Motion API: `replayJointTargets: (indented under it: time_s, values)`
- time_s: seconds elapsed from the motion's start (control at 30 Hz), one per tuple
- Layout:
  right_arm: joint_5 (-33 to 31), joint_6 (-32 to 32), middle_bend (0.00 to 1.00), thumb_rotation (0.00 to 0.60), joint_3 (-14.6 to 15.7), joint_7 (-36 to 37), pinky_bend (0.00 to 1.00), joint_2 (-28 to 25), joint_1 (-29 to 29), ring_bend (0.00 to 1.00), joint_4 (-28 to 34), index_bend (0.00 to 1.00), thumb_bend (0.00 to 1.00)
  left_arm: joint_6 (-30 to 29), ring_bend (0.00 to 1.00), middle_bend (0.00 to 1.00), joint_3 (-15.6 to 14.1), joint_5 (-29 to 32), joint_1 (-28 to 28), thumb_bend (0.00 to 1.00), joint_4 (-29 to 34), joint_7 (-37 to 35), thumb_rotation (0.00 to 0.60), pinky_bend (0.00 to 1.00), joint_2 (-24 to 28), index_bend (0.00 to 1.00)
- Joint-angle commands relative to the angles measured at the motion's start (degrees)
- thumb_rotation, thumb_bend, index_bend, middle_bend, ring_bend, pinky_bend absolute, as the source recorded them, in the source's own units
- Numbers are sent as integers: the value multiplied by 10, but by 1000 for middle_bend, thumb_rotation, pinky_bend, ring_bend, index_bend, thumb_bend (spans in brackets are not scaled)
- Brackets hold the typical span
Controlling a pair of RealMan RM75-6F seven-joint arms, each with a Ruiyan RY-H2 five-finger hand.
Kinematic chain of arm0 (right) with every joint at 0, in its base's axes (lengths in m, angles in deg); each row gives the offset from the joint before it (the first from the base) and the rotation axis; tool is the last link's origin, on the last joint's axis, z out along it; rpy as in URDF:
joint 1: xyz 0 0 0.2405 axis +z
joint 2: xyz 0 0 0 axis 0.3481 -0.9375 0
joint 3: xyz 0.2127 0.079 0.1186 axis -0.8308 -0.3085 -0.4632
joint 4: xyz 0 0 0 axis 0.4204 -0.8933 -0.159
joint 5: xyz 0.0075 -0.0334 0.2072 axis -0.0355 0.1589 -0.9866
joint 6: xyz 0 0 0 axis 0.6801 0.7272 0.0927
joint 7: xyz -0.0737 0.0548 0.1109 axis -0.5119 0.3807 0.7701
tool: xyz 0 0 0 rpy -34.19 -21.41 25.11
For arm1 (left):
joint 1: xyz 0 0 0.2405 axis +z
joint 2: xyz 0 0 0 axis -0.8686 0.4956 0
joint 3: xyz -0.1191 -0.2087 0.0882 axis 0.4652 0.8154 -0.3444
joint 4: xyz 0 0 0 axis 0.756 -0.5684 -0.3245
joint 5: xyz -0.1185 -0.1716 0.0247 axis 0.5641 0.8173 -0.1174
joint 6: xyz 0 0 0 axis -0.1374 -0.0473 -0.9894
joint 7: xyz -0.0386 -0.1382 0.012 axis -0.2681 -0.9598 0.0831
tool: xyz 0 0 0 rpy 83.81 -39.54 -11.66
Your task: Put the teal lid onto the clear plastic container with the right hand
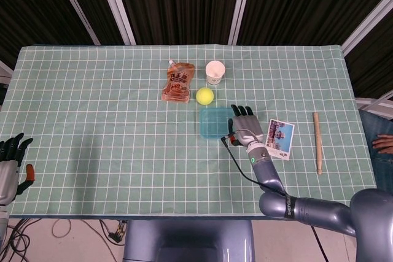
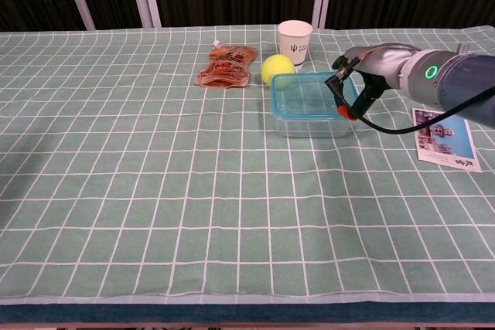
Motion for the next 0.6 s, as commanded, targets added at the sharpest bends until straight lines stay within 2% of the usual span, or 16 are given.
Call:
replayJointTargets:
  time_s: [0.03, 0.6]
  values:
    - [6, -3, 63, 600, 1, 5, 0, 3, -3, 0, -5, 612, 531, 0, 0, 0, 0, 0, 0, 643, 0, 0, 600, 0, 0, 111]
    - [37, -23, 64, 600, -1, 41, 0, 17, -20, 0, -38, 612, 531, -1, 0, 0, 0, 2, 0, 643, 0, 3, 600, 0, -1, 111]
